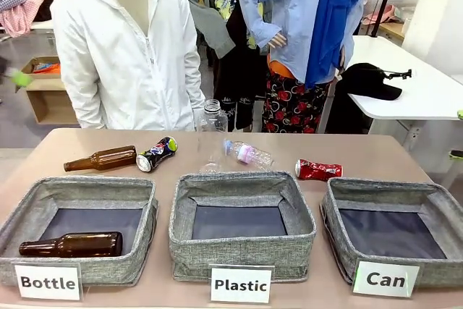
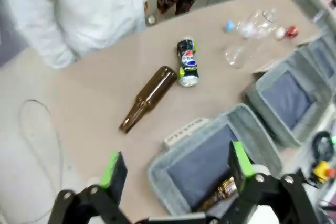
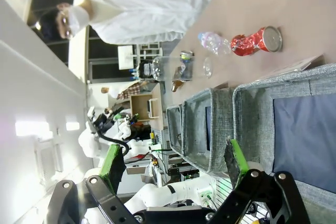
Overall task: Sort the can waste into the basket.
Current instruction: Pick up the can waste from the table and place it in the right Fabric basket.
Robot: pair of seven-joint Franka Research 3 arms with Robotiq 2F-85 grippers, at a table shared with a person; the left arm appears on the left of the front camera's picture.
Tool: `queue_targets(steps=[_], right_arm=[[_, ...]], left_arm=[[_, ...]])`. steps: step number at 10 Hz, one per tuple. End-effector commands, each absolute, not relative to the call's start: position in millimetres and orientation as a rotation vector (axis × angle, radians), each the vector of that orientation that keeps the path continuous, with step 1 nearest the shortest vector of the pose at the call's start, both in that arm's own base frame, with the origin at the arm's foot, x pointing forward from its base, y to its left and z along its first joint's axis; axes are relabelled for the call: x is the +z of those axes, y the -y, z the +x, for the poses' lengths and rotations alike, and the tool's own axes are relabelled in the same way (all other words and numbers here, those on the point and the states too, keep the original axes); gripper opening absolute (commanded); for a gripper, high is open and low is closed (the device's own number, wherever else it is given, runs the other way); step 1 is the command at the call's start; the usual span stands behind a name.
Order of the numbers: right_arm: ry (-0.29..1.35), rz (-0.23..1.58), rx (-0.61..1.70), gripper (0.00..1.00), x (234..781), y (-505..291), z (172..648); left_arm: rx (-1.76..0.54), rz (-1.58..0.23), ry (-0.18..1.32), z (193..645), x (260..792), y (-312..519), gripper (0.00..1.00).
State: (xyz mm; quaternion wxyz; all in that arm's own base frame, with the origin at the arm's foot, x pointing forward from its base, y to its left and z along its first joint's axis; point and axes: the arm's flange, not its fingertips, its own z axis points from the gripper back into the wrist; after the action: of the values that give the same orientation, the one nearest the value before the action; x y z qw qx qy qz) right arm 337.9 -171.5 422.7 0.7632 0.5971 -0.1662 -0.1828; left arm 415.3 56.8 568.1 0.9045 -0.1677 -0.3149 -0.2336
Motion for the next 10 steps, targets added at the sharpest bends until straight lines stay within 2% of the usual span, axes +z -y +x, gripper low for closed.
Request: queue_targets(steps=[1,3,5,8,10], right_arm=[[0.380,1.304,-0.374,1.00,424,173,338],[0.380,1.304,-0.374,1.00,424,173,338],[0.380,1.304,-0.374,1.00,424,173,338],[0.380,1.304,-0.374,1.00,424,173,338],[0.380,1.304,-0.374,1.00,424,173,338]], left_arm=[[-0.584,-0.295,0.553,482,549,-18,1.00],[-0.656,-0.277,0.532,541,520,40,1.00],[-0.808,-0.330,0.400,585,477,92,1.00],[-0.890,-0.309,0.266,622,424,137,1.00],[-0.923,-0.326,0.193,630,390,152,1.00]])
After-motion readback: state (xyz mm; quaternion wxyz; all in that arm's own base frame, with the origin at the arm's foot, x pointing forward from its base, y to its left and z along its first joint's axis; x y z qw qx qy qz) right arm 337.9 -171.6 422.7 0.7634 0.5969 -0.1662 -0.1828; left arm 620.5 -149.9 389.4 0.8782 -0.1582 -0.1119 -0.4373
